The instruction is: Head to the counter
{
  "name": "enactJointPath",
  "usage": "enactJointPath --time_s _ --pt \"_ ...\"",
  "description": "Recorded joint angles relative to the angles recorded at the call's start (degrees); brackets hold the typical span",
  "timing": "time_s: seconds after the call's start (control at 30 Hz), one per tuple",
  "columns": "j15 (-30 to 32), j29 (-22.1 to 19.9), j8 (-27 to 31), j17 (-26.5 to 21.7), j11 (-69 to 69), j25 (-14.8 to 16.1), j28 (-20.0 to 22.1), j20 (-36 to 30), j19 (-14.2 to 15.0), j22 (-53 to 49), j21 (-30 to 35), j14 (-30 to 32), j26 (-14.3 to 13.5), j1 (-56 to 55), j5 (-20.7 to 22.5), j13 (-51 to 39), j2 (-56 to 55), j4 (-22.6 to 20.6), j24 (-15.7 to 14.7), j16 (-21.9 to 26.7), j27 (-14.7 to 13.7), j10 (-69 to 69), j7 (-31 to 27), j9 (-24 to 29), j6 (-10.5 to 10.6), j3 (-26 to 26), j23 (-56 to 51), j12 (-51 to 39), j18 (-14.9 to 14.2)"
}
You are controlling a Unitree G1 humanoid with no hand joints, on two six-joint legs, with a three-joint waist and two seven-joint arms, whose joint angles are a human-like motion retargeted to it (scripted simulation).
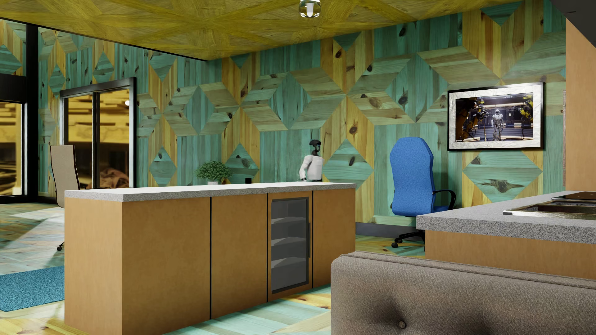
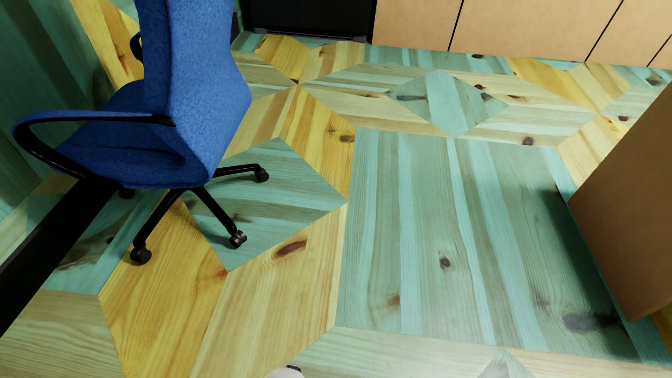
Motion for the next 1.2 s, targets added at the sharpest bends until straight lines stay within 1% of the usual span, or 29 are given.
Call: enactJointPath --time_s 0.03,0.1,0.17,0.23,0.3,0.33,0.37,0.4,0.43,0.47,0.5,0.53,0.57,0.6,0.63,0.7,0.73,0.77,0.83,0.87,0.9,0.97,1.0,1.03,1.07,1.1,1.13,1.17,1.2 --pt "-3.57 0.00 0.00 -0.08 11.12 0.00 0.00 1.97 0.00 0.30 1.01 -2.22 0.00 3.77 -0.37 1.22 -7.02 -2.38 0.00 0.01 0.00 0.09 0.00 0.44 -0.87 -2.19 0.30 -1.27 0.00" --pt "-17.36 0.00 0.00 -0.52 20.45 0.00 0.00 3.55 0.00 -1.10 3.88 -10.03 0.00 16.50 2.16 3.27 -19.01 -3.55 0.00 0.57 0.00 -5.60 0.00 1.71 -0.25 -8.94 1.09 -4.30 0.00" --pt "-20.11 0.00 0.00 -1.29 11.70 0.00 0.00 5.08 0.00 -7.98 4.71 -18.87 0.00 30.00 4.85 6.22 -27.81 -1.98 0.00 2.38 0.00 -12.81 0.00 2.52 1.55 -16.49 3.53 -5.69 0.00" --pt "-18.23 0.00 0.00 -2.22 -6.85 0.00 0.00 8.00 0.00 -13.83 4.76 -30.60 0.00 41.05 4.62 9.02 -34.33 0.20 0.00 3.41 0.00 -17.31 0.00 1.92 2.56 -21.96 5.69 -7.70 0.00" --pt "-13.84 0.00 0.00 -2.75 -27.96 0.00 0.00 10.48 0.00 -18.18 4.96 -37.36 0.00 47.17 3.07 10.73 -37.44 0.93 0.00 4.13 0.00 -16.60 0.00 0.02 2.23 -25.23 8.70 -11.04 0.00" --pt "-0.05 0.00 0.00 -2.79 -40.64 0.00 0.00 11.83 0.00 -19.45 5.18 -37.44 0.00 49.08 2.77 11.42 -38.44 1.12 0.00 4.30 0.00 -16.93 0.00 -0.86 1.87 -25.78 10.16 -12.38 0.00" --pt "4.41 0.00 0.00 -2.78 -43.63 0.00 0.00 12.94 0.00 -20.12 5.21 -34.71 0.00 50.70 3.06 11.94 -40.21 1.49 0.00 4.18 0.00 -16.85 0.00 -1.20 1.54 -25.53 11.66 -13.03 0.00" --pt "-13.85 0.00 0.00 -2.78 -27.99 0.00 0.00 14.13 0.00 -20.03 5.80 -29.15 0.00 52.31 4.07 12.07 -41.56 2.74 0.00 3.75 0.00 -13.99 0.00 -0.71 1.55 -25.07 13.36 -12.51 0.00" --pt "-19.68 0.00 0.00 -2.70 -20.74 0.00 0.00 15.00 0.00 -18.23 5.91 -21.31 0.00 51.50 5.31 11.97 -42.85 4.69 0.00 2.79 0.00 -6.75 0.00 -0.62 2.04 -24.39 14.64 -11.42 0.00" --pt "-20.01 0.00 0.00 -2.44 -14.08 0.00 0.00 14.87 0.00 -14.55 5.58 -13.93 0.00 47.95 7.25 11.34 -43.13 7.00 0.00 1.73 0.00 5.04 0.00 -0.24 2.61 -23.34 15.32 -10.35 0.00" --pt "-22.41 0.00 0.00 -2.31 -10.52 0.00 0.00 13.61 0.00 -10.17 6.72 -10.71 0.00 42.78 10.04 9.66 -40.33 8.16 0.00 1.34 0.00 19.85 0.00 0.98 2.47 -22.13 15.17 -9.43 0.00" --pt "-23.46 0.00 0.00 -2.07 -11.74 0.00 0.00 10.96 0.00 -6.49 7.81 -11.65 0.00 35.20 12.59 7.99 -36.17 7.93 0.00 1.61 0.00 34.61 0.00 1.48 1.68 -20.44 12.92 -8.87 0.00" --pt "-22.26 0.00 0.00 -1.66 -15.03 0.00 0.00 7.49 0.00 -3.67 7.72 -13.48 0.00 28.02 14.75 7.00 -30.75 7.52 0.00 1.97 0.00 43.98 0.00 1.73 0.68 -17.48 9.19 -7.99 0.00" --pt "-20.24 0.00 0.00 -1.19 -19.18 0.00 0.00 5.60 0.00 -1.65 6.71 -13.29 0.00 21.80 15.70 6.23 -24.26 6.41 0.00 1.91 0.00 46.44 0.00 1.87 -0.65 -13.85 4.93 -6.08 0.00" --pt "-18.23 0.00 0.00 -0.80 -23.61 0.00 0.00 5.06 0.00 -0.16 5.74 -10.76 0.00 16.01 15.96 5.09 -17.72 5.24 0.00 1.49 0.00 42.99 0.00 1.86 -1.60 -10.48 1.03 -3.80 0.00" --pt "-14.04 0.00 0.00 -0.28 -30.38 0.00 0.00 2.86 0.00 0.28 4.70 -1.38 0.00 7.22 14.27 2.71 -7.39 4.09 0.00 1.14 0.00 22.89 0.00 1.54 -2.72 -3.39 -5.20 0.29 0.00" --pt "-12.37 0.00 0.00 -0.51 -32.63 0.00 0.00 2.78 0.00 0.03 4.48 1.82 0.00 4.31 12.75 1.41 -2.81 4.71 0.00 0.68 0.00 10.65 0.00 1.35 -2.47 -0.97 -8.27 2.16 0.00" --pt "-10.81 0.00 0.00 -1.18 -33.85 0.00 0.00 2.69 0.00 -0.30 4.18 -0.71 0.00 1.91 11.24 0.27 1.24 5.59 0.00 0.08 0.00 -0.45 0.00 0.81 -1.67 0.10 -11.51 3.74 0.00" --pt "-5.64 0.00 0.00 -2.88 -33.84 0.00 0.00 3.16 0.00 0.12 2.43 -21.63 0.00 -2.62 7.69 -0.68 5.88 8.19 0.00 -1.20 0.00 -14.03 0.00 -0.70 0.11 2.11 -18.19 4.53 0.00" --pt "-1.67 0.00 0.00 -3.00 -32.96 0.00 0.00 3.26 0.00 -0.25 1.73 -27.72 0.00 -3.88 5.34 -0.88 7.82 9.07 0.00 -1.03 0.00 -14.75 0.00 -0.52 0.23 3.63 -19.70 4.38 0.00" --pt "3.97 0.00 0.00 -2.66 -31.61 0.00 0.00 3.72 0.00 -0.25 1.15 -25.24 0.00 -5.30 3.28 -0.66 9.53 8.85 0.00 -0.63 0.00 -13.17 0.00 -0.54 -0.04 4.71 -19.36 4.01 0.00" --pt "18.89 0.00 0.00 -1.10 -22.83 0.00 0.00 4.08 0.00 1.21 0.98 -6.16 0.00 -8.95 0.71 1.24 7.52 5.04 0.00 0.24 0.00 -5.36 0.00 -2.77 -1.50 2.91 -13.73 2.15 0.00" --pt "21.89 0.00 0.00 -0.29 -13.31 0.00 0.00 4.38 0.00 2.00 1.65 -1.82 0.00 -8.53 0.06 1.82 3.17 2.43 0.00 0.68 0.00 0.37 0.00 -2.68 -2.39 1.12 -9.23 0.67 0.00" --pt "14.69 0.00 0.00 0.14 -1.26 0.00 0.00 4.67 0.00 2.18 3.20 -2.60 0.00 -4.71 0.22 1.61 -2.75 -0.23 0.00 1.33 0.00 3.44 0.00 -1.19 -2.77 -0.76 -4.94 -1.46 0.00" --pt "0.96 0.00 0.00 0.20 9.54 0.00 0.00 5.32 0.00 1.92 5.17 -4.74 0.00 2.02 1.06 1.27 -9.40 -2.21 0.00 1.84 0.00 2.08 0.00 0.33 -2.37 -2.92 -1.38 -3.86 0.00" --pt "-11.46 0.00 0.00 -0.10 15.36 0.00 0.00 5.62 0.00 1.22 6.40 -8.07 0.00 10.30 2.12 1.82 -15.57 -2.82 0.00 2.32 0.00 -1.62 0.00 1.45 -1.29 -5.59 0.99 -6.09 0.00" --pt "-19.34 0.00 0.00 -0.75 15.73 0.00 0.00 5.36 0.00 -1.40 7.24 -12.24 0.00 18.44 3.52 2.97 -21.19 -2.36 0.00 3.30 0.00 -5.56 0.00 2.19 0.27 -8.97 2.49 -7.65 0.00" --pt "-22.78 0.00 0.00 -1.56 10.90 0.00 0.00 5.59 0.00 -5.10 7.62 -16.78 0.00 26.85 4.35 4.35 -25.13 -1.37 0.00 4.50 0.00 -9.83 0.00 3.18 1.65 -12.65 3.69 -8.74 0.00" --pt "-23.28 0.00 0.00 -2.29 3.45 0.00 0.00 7.24 0.00 -7.07 6.88 -21.41 0.00 33.31 4.43 5.77 -29.54 -0.36 0.00 4.93 0.00 -13.48 0.00 3.23 2.79 -16.00 4.68 -10.54 0.00"
